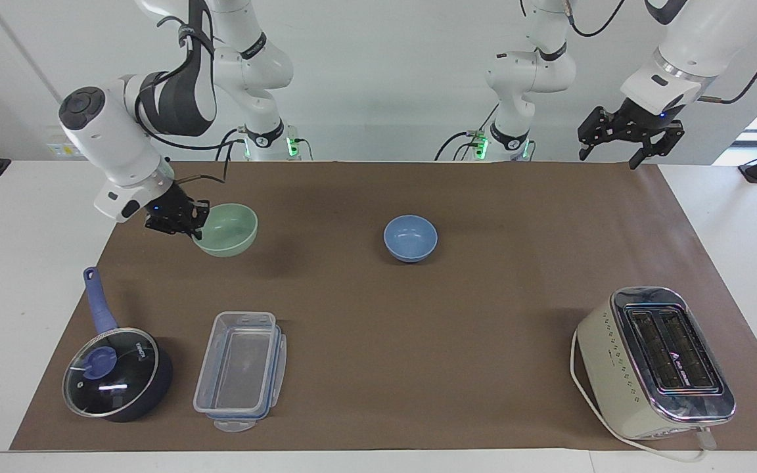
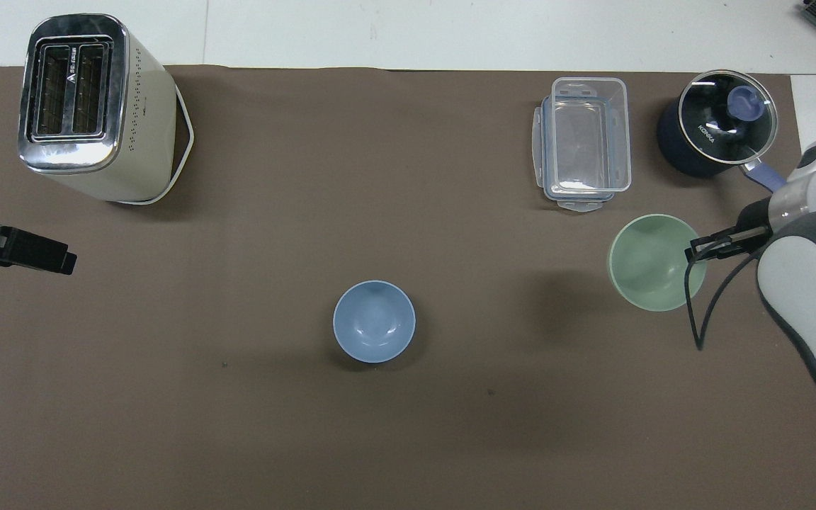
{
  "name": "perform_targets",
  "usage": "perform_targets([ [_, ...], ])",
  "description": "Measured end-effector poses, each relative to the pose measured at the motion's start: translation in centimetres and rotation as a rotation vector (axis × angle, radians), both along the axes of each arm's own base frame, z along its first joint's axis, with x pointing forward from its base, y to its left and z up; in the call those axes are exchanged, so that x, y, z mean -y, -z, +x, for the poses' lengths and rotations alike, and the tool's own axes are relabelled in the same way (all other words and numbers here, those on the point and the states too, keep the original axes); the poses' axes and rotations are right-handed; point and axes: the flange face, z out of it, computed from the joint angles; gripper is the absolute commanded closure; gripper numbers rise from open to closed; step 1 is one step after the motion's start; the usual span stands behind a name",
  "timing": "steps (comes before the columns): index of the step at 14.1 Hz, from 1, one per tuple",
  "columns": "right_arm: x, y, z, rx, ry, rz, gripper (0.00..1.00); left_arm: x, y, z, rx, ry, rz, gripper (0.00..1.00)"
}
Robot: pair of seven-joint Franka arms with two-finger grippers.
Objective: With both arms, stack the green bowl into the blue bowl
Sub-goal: 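Lift the green bowl with the right gripper over the blue bowl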
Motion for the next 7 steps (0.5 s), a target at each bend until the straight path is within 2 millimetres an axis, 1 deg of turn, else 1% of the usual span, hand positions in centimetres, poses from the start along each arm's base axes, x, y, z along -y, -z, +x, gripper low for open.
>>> perform_targets([
  [2, -4.5, -0.2, 0.0, -0.013, 0.038, 0.003, 1.0, 0.0, 0.0, 0.0, 0.0, 0.0, 0.0, 0.0],
  [4, -9.5, -0.2, -0.5, -0.028, 0.079, -0.003, 1.0, 0.0, 0.0, 0.0, 0.0, 0.0, 0.0, 0.0],
  [7, -15.8, -0.2, -1.5, -0.032, 0.137, -0.008, 1.0, 0.0, 0.0, 0.0, 0.002, 0.0, 0.0, 0.0],
])
